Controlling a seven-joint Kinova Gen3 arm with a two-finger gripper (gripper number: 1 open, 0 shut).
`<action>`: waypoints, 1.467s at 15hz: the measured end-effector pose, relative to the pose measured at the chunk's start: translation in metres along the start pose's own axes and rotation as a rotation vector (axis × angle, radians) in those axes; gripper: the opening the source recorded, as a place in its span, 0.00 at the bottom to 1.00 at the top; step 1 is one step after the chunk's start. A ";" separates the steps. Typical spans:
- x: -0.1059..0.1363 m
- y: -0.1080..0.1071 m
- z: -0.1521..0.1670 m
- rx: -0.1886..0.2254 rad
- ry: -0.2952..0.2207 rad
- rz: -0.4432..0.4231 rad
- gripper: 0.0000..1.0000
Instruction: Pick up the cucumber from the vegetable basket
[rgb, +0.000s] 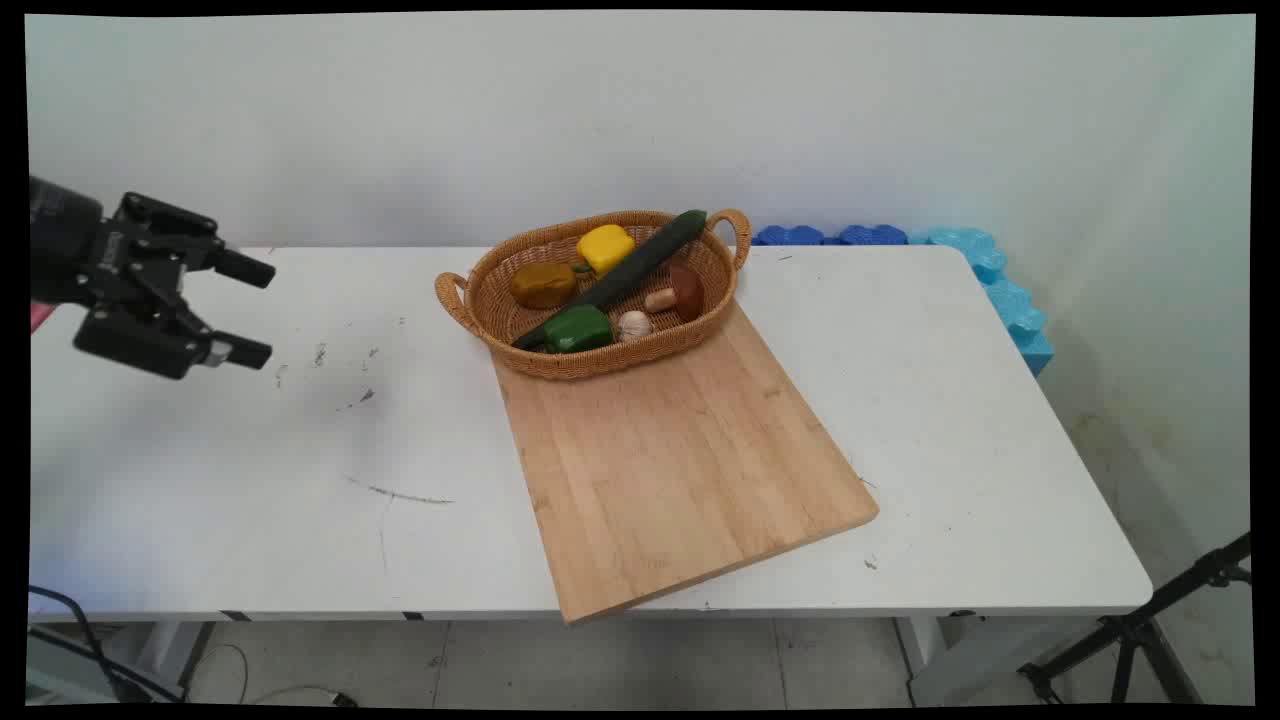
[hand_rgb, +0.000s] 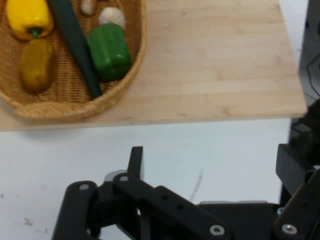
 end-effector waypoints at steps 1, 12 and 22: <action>0.003 -0.004 0.004 0.008 0.000 -0.007 1.00; 0.060 -0.095 0.101 0.130 -0.011 -0.127 1.00; 0.139 -0.158 0.246 0.144 -0.042 -0.296 1.00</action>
